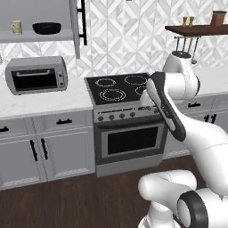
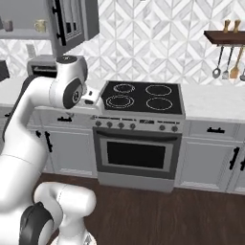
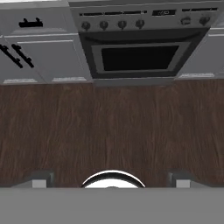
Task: Gather all objects into one cabinet and sort the glasses and bowls to opposite sides.
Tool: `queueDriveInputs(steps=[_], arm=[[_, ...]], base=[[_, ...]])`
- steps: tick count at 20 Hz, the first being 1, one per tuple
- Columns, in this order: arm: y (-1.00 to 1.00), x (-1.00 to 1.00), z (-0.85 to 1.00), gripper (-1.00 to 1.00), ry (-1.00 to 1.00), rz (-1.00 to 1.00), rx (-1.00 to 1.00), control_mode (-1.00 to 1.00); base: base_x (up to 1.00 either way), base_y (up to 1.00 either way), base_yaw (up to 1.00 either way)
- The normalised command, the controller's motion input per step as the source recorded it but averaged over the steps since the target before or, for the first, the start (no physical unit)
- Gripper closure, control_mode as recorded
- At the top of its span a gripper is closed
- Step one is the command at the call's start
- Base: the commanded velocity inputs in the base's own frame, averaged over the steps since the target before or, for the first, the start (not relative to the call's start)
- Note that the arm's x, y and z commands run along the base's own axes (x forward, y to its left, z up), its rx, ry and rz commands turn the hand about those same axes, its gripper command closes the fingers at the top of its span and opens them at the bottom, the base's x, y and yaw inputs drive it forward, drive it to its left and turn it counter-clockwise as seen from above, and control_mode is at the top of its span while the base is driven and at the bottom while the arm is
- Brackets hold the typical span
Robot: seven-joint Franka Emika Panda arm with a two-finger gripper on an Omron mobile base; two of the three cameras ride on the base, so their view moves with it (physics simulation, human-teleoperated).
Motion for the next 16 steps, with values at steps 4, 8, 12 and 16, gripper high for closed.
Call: queueDriveInputs(steps=[4,8,12,16], arm=[[0.00,0.00,0.00,-1.00,0.00,0.00,0.00,1.00],[0.00,0.00,0.00,-1.00,0.00,0.00,0.00,1.00],[0.00,0.00,0.00,-1.00,0.00,0.00,0.00,1.00],[0.00,0.00,0.00,-1.00,0.00,0.00,0.00,1.00]], base=[[1.00,-0.49,0.00],[1.00,-0.51,0.00],[1.00,-0.49,0.04],[1.00,-0.94,0.00]])
